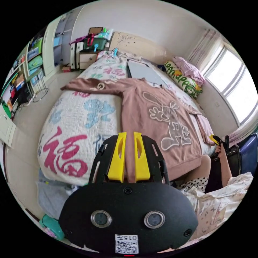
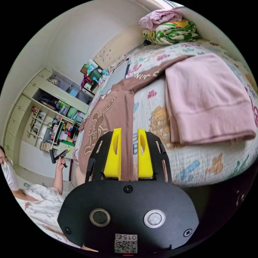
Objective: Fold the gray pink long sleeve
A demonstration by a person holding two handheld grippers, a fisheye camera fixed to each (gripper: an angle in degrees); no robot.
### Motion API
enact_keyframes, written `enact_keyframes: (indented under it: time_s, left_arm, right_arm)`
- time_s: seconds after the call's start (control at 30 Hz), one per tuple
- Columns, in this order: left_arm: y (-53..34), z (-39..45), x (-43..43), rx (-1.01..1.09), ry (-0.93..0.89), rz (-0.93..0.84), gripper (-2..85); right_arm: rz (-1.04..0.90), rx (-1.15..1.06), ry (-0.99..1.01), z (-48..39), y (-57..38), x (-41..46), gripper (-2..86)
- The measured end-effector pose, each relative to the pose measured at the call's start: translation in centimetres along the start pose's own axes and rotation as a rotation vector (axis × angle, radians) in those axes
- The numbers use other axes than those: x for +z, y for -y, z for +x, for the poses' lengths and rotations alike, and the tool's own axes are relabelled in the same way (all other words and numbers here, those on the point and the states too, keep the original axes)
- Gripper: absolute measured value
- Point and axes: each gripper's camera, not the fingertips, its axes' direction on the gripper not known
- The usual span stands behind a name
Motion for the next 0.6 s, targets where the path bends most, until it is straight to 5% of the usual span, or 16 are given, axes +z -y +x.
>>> enact_keyframes:
  time_s: [0.37,0.6]
  left_arm:
    - [19.2,1.1,16.8,-0.089,0.012,-0.045,9.5]
    - [21.2,1.1,23.0,-0.043,0.088,-0.136,7.7]
  right_arm:
    - [-0.171,0.097,-0.017,0.3,15.6,19.3,15.2]
    - [-0.132,0.086,-0.134,1.2,16.3,23.7,3.1]
